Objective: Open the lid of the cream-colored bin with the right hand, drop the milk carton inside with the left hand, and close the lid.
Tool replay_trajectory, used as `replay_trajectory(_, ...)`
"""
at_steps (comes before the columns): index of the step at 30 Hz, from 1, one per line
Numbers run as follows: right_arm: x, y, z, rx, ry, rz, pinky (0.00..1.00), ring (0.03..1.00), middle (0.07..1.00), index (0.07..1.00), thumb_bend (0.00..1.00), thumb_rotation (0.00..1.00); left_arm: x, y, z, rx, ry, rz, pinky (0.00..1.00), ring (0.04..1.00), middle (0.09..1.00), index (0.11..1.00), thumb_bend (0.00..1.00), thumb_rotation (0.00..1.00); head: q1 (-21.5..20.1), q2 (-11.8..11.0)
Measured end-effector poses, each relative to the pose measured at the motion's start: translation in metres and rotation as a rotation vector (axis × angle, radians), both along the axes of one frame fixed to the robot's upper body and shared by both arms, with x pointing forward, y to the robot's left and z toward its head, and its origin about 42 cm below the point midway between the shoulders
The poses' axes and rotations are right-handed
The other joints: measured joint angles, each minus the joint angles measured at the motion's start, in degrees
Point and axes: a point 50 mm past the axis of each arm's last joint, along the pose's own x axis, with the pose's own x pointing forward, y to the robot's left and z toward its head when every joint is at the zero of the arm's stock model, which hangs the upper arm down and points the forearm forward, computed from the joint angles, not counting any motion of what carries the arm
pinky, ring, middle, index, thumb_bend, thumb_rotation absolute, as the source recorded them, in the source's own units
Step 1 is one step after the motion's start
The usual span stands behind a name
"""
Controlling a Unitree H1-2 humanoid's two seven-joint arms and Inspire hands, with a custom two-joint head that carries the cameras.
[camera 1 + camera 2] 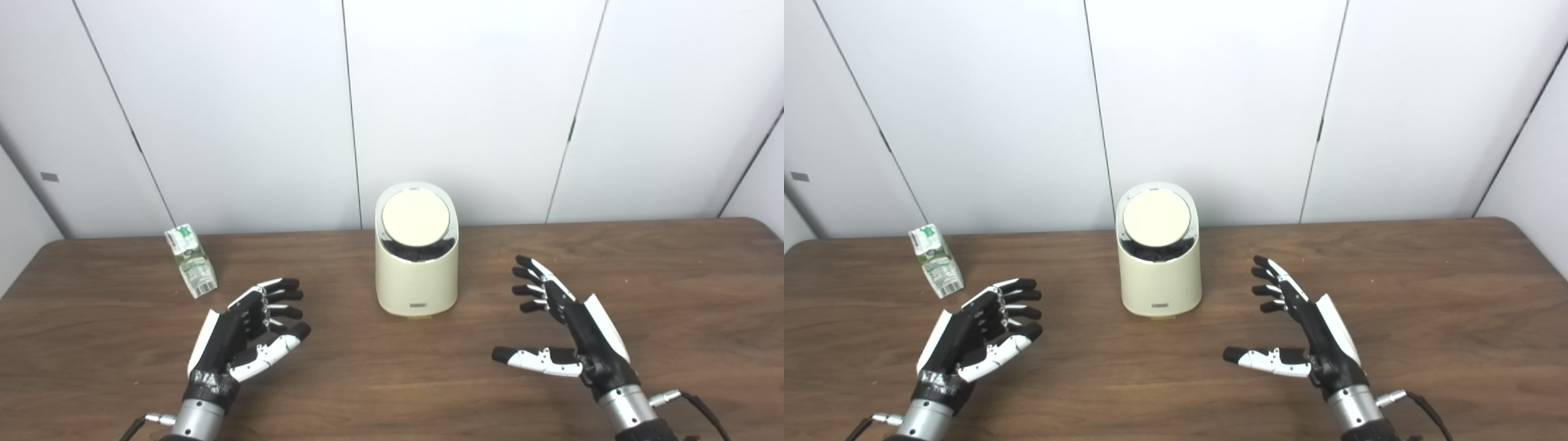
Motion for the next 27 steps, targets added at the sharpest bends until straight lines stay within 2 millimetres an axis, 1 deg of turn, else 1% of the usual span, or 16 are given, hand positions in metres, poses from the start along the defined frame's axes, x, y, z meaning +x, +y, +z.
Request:
replay_trajectory(12, 0.0000, 0.0000, 0.0000, 0.002, 0.000, 0.000, 0.69, 0.793, 0.872, 0.901, 0.80, 0.33, 0.0000, 0.0000, 0.0000, 0.000, 0.000, 0.000, 0.47, 0.635, 0.728, 0.772, 0.70, 0.30, 0.09, 0.09)
replay_trajectory(16, 0.0000, 0.0000, 0.0001, 0.002, 0.000, -0.001, 0.69, 0.790, 0.872, 0.899, 0.81, 0.35, 0.0000, 0.0000, 0.0000, -0.001, 0.000, 0.000, 0.47, 0.639, 0.730, 0.774, 0.70, 0.29, 0.09, 0.09)
replay_trajectory(18, 0.0000, 0.0000, 0.0001, 0.002, 0.000, -0.001, 0.68, 0.790, 0.871, 0.898, 0.80, 0.34, 0.0000, 0.0000, 0.0000, -0.001, 0.000, 0.000, 0.47, 0.636, 0.727, 0.772, 0.70, 0.29, 0.09, 0.09)
replay_trajectory(24, 0.0000, -0.0001, -0.0001, 0.002, 0.000, -0.001, 0.68, 0.782, 0.868, 0.896, 0.79, 0.32, 0.0001, -0.0001, -0.0003, 0.000, 0.000, -0.001, 0.47, 0.633, 0.728, 0.775, 0.69, 0.27, 0.18, -0.88)
replay_trajectory(27, 0.0002, -0.0002, -0.0007, 0.001, 0.000, -0.003, 0.68, 0.784, 0.866, 0.898, 0.79, 0.34, 0.0008, 0.0001, -0.0035, 0.000, 0.007, -0.001, 0.47, 0.635, 0.730, 0.775, 0.69, 0.28, 0.35, -1.23)
